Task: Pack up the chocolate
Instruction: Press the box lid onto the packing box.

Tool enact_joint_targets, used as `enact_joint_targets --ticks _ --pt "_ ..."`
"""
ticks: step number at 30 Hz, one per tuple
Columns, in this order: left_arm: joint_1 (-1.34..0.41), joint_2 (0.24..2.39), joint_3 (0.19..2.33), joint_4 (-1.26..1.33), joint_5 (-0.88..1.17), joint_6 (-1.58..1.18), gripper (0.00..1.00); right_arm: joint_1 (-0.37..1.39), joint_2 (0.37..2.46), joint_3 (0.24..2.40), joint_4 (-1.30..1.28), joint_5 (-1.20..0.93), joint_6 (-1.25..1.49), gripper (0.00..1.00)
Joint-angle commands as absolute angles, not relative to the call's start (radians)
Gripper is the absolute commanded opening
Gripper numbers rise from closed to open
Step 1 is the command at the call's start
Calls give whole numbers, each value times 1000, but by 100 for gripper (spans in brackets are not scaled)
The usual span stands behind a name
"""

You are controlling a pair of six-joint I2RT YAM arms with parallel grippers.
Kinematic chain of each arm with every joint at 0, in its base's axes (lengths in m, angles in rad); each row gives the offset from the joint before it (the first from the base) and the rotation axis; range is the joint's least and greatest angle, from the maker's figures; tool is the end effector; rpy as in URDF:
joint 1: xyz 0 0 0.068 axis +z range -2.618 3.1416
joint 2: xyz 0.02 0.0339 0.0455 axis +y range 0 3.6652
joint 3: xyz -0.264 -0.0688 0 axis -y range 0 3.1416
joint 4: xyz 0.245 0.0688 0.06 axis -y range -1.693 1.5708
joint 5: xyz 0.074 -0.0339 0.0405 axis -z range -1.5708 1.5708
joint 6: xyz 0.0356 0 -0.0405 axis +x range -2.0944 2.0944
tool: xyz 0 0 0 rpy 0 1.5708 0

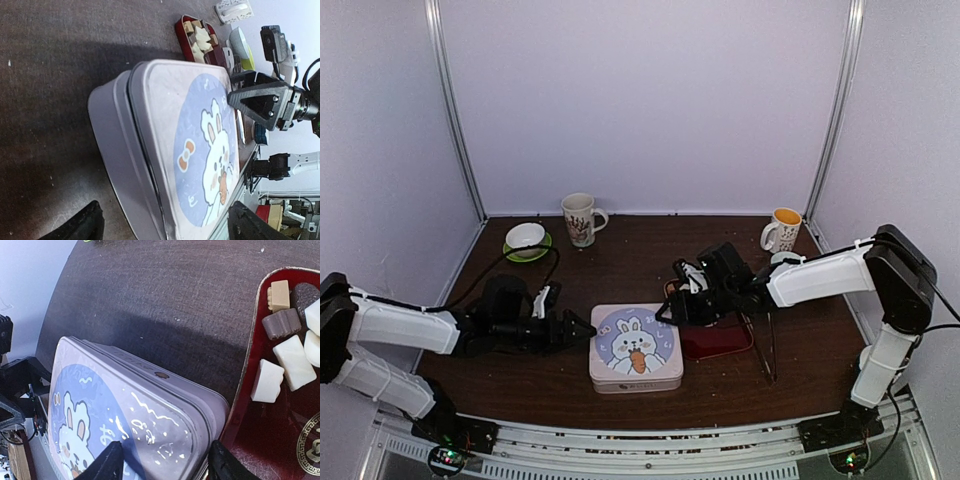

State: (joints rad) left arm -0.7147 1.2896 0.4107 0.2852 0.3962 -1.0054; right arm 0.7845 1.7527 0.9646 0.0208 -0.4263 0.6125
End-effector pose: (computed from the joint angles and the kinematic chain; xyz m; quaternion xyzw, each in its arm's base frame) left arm 0.1706 -0.1662 0.1570 -0.0340 0.8700 -0.4621 0.1685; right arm 0.2442 0.2645 0.1679 -0.1597 0.8891 0.3949 0.1675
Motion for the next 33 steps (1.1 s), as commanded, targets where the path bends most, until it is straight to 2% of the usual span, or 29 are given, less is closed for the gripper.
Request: enact_joint_targets --ticks 1,9,19,29,33 --pt "-744 1251 382 264 425 -1035 89 782 1776 991 32 -439 599 57" --pt "-787 1209 364 242 420 -1069 90 783 1779 998 31 -443 598 57" --pt "-805 1305 357 320 489 -1093 65 786 1784 1003 28 -451 595 56" --pt "-813 1351 352 257 504 -1080 60 788 1787 1008 22 -453 591 55" --pt "-813 1371 377 147 491 -1032 59 788 1790 1014 19 -454 590 55"
